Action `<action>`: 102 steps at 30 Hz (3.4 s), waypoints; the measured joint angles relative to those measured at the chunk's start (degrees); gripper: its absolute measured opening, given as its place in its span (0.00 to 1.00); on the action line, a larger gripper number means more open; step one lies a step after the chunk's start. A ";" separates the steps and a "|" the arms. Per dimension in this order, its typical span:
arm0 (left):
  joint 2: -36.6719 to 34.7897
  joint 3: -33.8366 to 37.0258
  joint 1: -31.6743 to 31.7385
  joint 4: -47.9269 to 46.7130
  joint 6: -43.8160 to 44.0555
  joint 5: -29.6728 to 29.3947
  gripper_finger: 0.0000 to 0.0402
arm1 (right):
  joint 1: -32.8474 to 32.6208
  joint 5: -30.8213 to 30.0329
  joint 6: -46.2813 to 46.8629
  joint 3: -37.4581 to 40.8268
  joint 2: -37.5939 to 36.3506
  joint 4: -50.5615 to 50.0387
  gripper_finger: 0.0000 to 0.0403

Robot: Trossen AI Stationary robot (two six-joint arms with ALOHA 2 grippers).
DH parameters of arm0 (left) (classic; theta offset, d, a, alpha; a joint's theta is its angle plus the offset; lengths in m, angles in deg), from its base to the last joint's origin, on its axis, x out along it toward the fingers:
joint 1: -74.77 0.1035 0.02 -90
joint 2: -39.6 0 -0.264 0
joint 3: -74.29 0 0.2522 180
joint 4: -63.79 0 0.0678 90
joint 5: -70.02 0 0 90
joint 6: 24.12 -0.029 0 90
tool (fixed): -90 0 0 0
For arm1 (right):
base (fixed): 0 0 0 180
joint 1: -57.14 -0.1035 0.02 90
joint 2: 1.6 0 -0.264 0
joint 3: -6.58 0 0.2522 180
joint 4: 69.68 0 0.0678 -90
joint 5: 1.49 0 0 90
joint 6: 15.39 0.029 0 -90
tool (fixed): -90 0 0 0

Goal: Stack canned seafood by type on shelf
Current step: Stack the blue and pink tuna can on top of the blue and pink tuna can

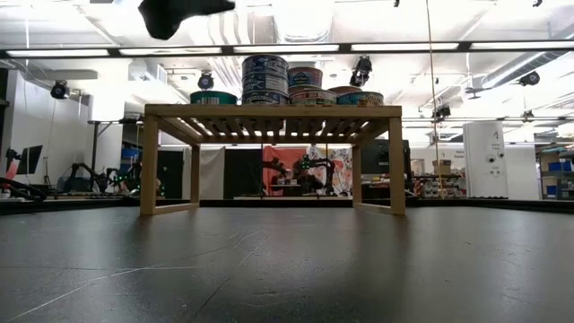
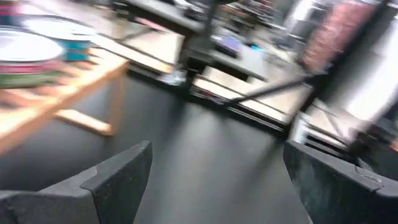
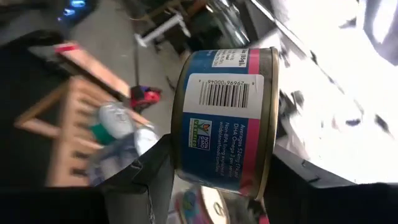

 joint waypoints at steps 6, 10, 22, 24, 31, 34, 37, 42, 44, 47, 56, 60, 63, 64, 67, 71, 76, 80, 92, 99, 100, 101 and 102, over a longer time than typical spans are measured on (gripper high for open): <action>-1.57 0.00 0.13 -6.75 1.11 -11.64 0.86 | 6.94 0.21 12.99 -10.14 1.41 -18.90 0.44; -2.53 0.00 0.13 -11.92 1.44 -15.36 0.86 | 10.84 0.47 20.83 -18.01 4.93 -34.14 0.44; -2.73 0.00 0.13 -14.67 2.11 -16.30 0.86 | 20.86 0.22 30.53 -32.49 16.36 -62.44 0.44; -2.73 0.00 0.13 -14.93 2.12 -16.30 0.86 | 22.54 0.00 30.53 -33.20 17.67 -64.44 0.44; -2.72 0.00 0.13 -15.35 2.12 -16.31 0.86 | 26.90 0.00 28.54 -33.94 20.98 -67.38 0.44; -2.71 0.00 0.13 -15.46 2.12 -16.32 0.86 | 28.06 -0.02 26.88 -33.82 21.69 -67.58 0.44; -2.71 0.00 0.13 -15.68 2.12 -16.32 0.86 | 28.93 0.02 25.45 -33.84 22.19 -67.56 0.44; -2.69 0.00 0.13 -15.69 2.12 -16.32 0.86 | 29.85 0.02 24.30 -33.79 22.15 -67.41 0.44; -2.59 0.00 0.13 -15.67 2.02 -16.37 0.86 | 29.99 0.18 23.71 -33.77 22.15 -67.42 0.44; -2.07 0.00 0.13 -15.70 1.94 -16.89 0.86 | 30.05 0.58 21.56 -33.77 22.17 -67.31 0.44; -0.92 0.00 0.15 -15.74 2.14 -18.47 0.86 | 30.22 1.87 20.34 -33.75 22.78 -66.94 0.44; -0.92 0.00 0.15 -15.72 2.14 -18.47 0.86 | 30.24 1.97 20.36 -33.71 22.85 -66.88 0.44; -0.92 0.00 0.15 -15.78 2.14 -18.47 0.86 | 30.24 1.95 20.36 -33.71 22.85 -66.88 0.44; -0.92 0.00 0.15 -15.83 2.14 -18.46 0.86 | 30.24 1.95 20.37 -33.71 22.85 -66.88 0.44; -0.92 0.00 0.15 -15.83 2.14 -18.44 0.86 | 30.24 1.95 20.35 -33.71 22.97 -66.82 0.44; -0.92 0.00 0.15 -15.85 2.14 -18.38 0.86 | 30.24 1.97 19.26 -33.69 23.17 -66.44 0.44; -0.92 0.00 0.15 -15.86 2.14 -18.31 0.86 | 30.32 1.95 17.72 -33.69 23.17 -64.70 0.44; -0.92 0.00 0.15 -15.87 2.16 -18.31 0.86 | 30.59 1.93 17.39 -33.69 23.17 -63.93 0.46; -0.92 0.00 0.15 -15.87 2.16 -18.31 0.86 | 30.61 1.95 17.40 -33.69 23.17 -63.90 0.47; -0.93 0.00 0.15 -15.87 2.18 -18.31 0.86 | 30.61 1.93 17.39 -33.69 23.20 -63.93 0.46; -0.92 0.00 0.15 -15.87 2.16 -18.31 0.86 | 30.63 1.94 17.39 -33.69 23.20 -63.94 0.46; -0.92 0.00 0.15 -15.87 2.17 -18.31 0.86 | 30.61 1.95 17.40 -33.69 23.20 -63.94 0.46; -0.94 0.00 0.15 -15.87 2.18 -18.31 0.86 | 30.61 1.93 17.41 -33.69 23.20 -63.93 0.46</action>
